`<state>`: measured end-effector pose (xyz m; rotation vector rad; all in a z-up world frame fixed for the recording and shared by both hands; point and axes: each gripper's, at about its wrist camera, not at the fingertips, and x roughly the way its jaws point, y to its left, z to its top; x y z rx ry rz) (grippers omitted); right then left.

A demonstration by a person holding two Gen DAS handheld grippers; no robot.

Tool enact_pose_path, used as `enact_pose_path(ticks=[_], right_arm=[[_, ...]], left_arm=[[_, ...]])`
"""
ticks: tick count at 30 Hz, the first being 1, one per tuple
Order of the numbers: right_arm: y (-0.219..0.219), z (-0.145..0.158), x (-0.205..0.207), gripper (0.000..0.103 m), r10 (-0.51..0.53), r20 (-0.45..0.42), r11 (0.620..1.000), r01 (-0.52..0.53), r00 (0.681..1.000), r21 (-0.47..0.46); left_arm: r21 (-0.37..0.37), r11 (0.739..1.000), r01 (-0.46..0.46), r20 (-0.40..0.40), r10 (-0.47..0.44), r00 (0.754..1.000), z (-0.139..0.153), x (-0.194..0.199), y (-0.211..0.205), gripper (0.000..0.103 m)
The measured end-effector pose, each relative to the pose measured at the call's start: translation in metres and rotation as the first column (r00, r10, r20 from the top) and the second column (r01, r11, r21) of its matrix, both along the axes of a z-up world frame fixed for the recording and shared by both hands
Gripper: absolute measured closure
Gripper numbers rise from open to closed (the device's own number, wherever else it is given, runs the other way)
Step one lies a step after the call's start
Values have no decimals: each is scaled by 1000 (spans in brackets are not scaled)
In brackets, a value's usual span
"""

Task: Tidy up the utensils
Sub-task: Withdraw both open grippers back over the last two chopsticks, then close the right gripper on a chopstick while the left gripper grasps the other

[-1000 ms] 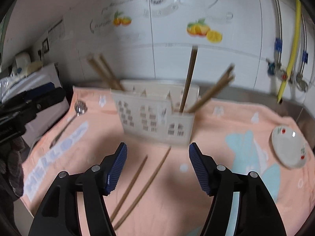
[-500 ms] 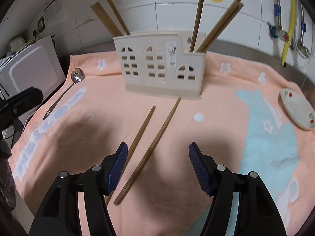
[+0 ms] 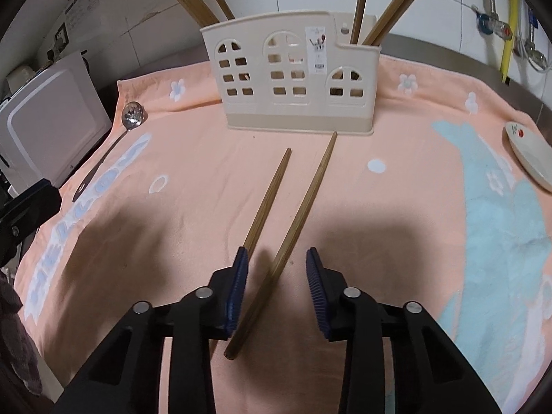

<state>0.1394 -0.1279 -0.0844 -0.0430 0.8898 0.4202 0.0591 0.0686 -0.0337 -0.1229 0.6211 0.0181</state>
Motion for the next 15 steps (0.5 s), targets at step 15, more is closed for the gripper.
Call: enact_pose_path(ticks=[15], right_arm=[[7,-8,3,91,-44,-28,998,43,999,-47]], left_arm=[[-16,1000,9,-21,-9,1000,-11,-6,2,25]])
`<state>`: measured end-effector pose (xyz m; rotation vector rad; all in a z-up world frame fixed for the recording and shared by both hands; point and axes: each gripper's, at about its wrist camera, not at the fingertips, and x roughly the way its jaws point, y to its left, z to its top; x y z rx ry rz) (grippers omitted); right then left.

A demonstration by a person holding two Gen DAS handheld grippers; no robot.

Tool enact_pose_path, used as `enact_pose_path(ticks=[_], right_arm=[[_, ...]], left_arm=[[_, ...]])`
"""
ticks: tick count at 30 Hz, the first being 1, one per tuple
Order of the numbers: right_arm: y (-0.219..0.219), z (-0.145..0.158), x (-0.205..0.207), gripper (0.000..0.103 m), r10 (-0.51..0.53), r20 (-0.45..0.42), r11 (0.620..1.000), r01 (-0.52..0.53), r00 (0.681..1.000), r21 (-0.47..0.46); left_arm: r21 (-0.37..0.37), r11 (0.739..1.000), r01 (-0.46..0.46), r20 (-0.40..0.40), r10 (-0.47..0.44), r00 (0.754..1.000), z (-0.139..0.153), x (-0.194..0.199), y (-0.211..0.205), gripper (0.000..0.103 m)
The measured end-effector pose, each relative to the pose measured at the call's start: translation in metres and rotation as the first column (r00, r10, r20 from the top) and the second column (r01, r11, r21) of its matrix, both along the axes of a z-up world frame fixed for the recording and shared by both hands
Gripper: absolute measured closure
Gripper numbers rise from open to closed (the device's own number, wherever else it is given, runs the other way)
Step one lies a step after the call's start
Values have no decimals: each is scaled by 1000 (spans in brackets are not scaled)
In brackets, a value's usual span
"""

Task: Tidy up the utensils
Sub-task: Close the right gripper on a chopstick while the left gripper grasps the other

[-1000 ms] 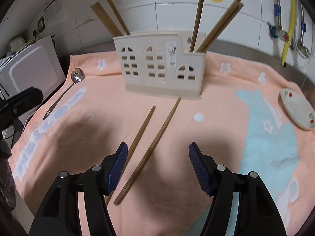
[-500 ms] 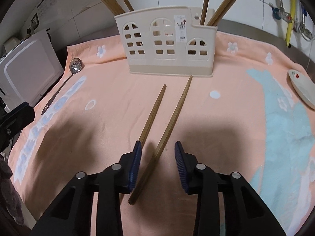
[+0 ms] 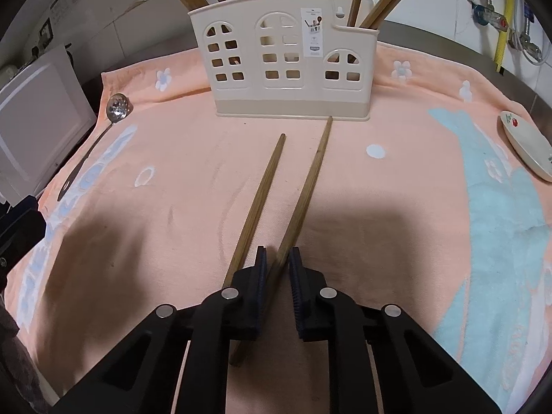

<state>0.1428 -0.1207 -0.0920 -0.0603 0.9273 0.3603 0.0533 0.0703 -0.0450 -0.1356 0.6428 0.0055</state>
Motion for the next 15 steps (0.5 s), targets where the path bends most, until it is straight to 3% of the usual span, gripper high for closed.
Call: enact_pose_path(ticks=[11,15], right_arm=[[-21,3,-14,96,-5,22,1000,5,1000,-9],[-32,6,-19,96,-7,28,1000,6,1000,4]], left_arm=[[-9,996,88,-30,-88,996,-10,3,-34,27],[-43,986,160,-56,-162,985,-18,6,-57,40]])
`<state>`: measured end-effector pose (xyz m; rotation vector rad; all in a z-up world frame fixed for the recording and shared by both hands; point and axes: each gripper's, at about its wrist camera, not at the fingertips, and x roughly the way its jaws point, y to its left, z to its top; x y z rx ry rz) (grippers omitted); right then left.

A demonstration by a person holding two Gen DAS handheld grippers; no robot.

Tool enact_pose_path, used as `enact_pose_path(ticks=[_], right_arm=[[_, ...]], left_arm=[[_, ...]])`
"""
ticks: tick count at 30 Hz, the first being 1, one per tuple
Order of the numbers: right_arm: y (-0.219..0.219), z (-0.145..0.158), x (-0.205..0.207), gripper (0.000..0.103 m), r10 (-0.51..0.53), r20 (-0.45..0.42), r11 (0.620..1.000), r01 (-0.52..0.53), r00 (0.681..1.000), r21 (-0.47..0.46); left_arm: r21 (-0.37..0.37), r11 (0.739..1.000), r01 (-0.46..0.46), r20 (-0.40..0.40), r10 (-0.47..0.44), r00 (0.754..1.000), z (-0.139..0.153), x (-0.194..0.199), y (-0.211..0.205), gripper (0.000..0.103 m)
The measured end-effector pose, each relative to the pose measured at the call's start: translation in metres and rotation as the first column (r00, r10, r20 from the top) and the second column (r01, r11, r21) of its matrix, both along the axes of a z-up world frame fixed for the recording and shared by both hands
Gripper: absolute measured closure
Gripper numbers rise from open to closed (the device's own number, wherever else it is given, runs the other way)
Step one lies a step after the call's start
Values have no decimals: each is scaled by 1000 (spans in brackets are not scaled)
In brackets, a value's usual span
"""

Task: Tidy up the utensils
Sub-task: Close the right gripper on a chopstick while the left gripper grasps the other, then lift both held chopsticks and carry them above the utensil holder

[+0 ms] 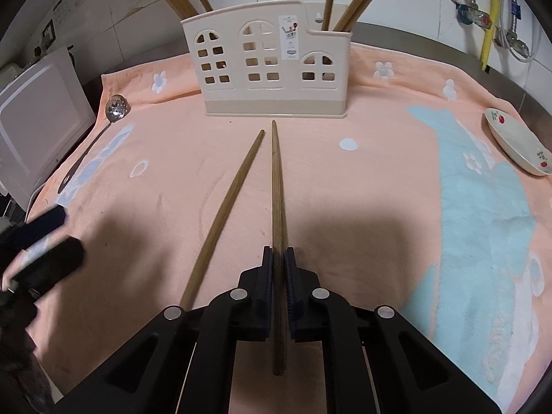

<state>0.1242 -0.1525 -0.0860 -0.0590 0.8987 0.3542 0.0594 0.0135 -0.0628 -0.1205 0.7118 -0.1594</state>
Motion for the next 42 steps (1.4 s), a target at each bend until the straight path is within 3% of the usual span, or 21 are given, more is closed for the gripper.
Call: enact_pose_path(ticks=[6,11,17,19,21,24,28,34,42], right_arm=[[-13,9,-8,96,-2,17,1000,1,1000,22],[-23,22,-14,96,4,48,999,-6,999,44],[-30,39,-18,96,22,81,997,-27,997,68],[-31,44,-19,96,27,96,997,-34,995,71],[-33,49,-18,96,30,106,997,-38,994,74],[-36,57,-16,96,32,121,996,-42,992,81],[-41,76,-11,96,37,149,994,-51,988,94],[-45,116,5,96,50,209,992,-72,977,99],[-45,173,33,96,82,288,991,-108,954,75]], left_arm=[[-27,996,81,-62,-83,995,-20,13,-32,61],[-32,993,111,-104,-114,988,-32,24,-48,71],[1,996,87,-137,-87,987,-41,35,-57,76],[19,997,73,-144,-70,987,-41,37,-59,80],[50,997,60,-146,-52,988,-41,39,-61,92],[46,997,58,-152,-50,987,-37,41,-59,97],[30,997,66,-108,-62,992,-18,40,-53,98],[19,997,76,5,-76,997,36,50,-38,98],[46,996,77,107,-81,991,90,70,-25,98]])
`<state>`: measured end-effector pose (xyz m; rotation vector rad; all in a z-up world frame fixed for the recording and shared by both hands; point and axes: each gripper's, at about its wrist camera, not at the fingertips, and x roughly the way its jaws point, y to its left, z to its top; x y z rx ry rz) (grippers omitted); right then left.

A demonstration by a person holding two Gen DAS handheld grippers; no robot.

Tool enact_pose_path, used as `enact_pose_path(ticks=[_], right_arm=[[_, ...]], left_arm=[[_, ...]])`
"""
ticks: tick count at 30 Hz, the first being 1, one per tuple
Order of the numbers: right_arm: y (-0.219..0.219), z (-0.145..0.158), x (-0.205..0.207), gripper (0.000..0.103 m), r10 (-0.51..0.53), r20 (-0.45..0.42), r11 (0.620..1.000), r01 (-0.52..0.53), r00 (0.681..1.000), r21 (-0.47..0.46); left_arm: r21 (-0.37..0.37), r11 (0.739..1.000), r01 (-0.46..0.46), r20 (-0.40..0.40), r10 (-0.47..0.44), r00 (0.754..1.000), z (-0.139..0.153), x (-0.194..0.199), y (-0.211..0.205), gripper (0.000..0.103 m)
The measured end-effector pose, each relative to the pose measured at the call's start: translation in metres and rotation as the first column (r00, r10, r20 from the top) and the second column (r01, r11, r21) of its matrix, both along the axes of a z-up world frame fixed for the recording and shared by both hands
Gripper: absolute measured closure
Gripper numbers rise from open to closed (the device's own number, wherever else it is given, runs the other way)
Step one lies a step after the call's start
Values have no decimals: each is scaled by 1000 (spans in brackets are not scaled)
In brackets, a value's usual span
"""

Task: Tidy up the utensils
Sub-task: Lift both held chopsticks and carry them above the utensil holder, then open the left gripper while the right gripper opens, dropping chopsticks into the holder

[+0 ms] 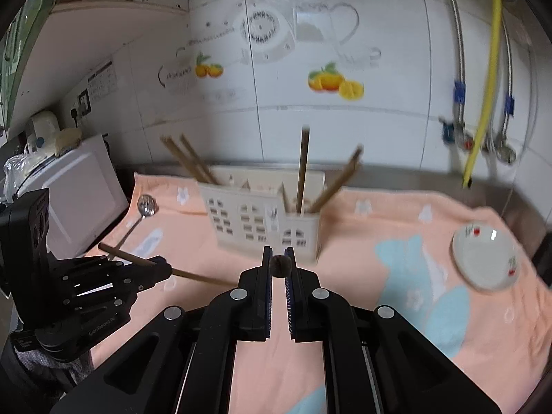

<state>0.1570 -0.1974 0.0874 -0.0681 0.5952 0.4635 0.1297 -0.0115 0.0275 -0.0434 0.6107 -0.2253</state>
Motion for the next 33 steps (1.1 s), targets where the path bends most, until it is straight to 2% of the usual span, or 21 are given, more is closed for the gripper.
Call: enact_pose_path(ticks=[9,17,24,33], right_arm=[[11,54,26,96,35,73,998,-31,997,-53],[17,63,52,96,23,83,998,-18,996,-67],[25,52,75,96,16,32,995,-13,999,-94],[29,41,102,96,3,-38,994,-7,999,-109]], left_arm=[[16,999,34,121,-35,992,64,11,5,98],[64,998,5,240,-20,971,117,20,6,98],[151,987,-53,200,22,980,117,55,7,98],[169,983,-67,91,52,994,96,98,17,98]])
